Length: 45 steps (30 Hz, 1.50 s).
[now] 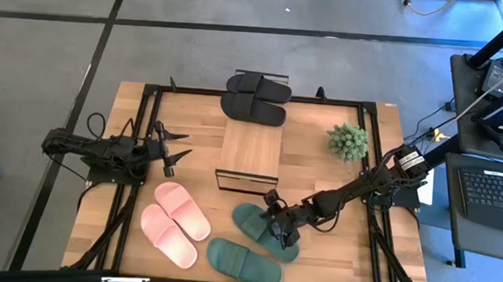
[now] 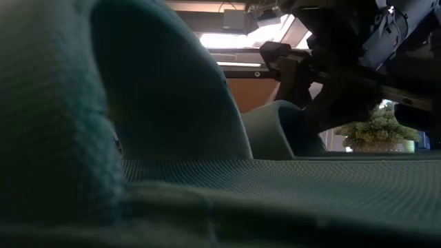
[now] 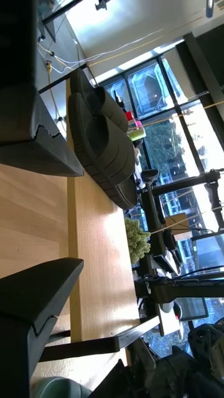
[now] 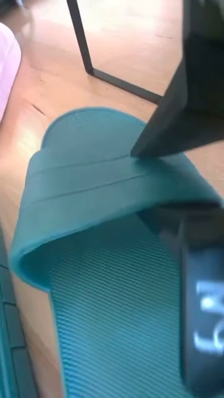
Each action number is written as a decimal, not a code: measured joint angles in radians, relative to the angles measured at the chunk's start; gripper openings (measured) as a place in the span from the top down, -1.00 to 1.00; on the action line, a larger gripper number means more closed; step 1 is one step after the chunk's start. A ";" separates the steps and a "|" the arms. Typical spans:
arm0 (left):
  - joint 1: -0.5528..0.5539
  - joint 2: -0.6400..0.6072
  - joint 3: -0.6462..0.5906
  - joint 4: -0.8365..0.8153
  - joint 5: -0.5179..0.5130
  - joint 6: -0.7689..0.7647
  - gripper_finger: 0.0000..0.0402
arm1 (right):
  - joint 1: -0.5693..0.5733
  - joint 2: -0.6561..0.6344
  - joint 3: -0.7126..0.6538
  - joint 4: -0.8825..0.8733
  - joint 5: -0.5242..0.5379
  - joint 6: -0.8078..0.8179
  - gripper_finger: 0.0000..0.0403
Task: Pick and place slides into the shelf
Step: Put the top blue slipper on the shelf
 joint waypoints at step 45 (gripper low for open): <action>0.000 0.000 0.000 0.000 0.000 0.001 -0.08 | 0.138 -0.005 0.807 -0.876 0.443 -0.281 0.94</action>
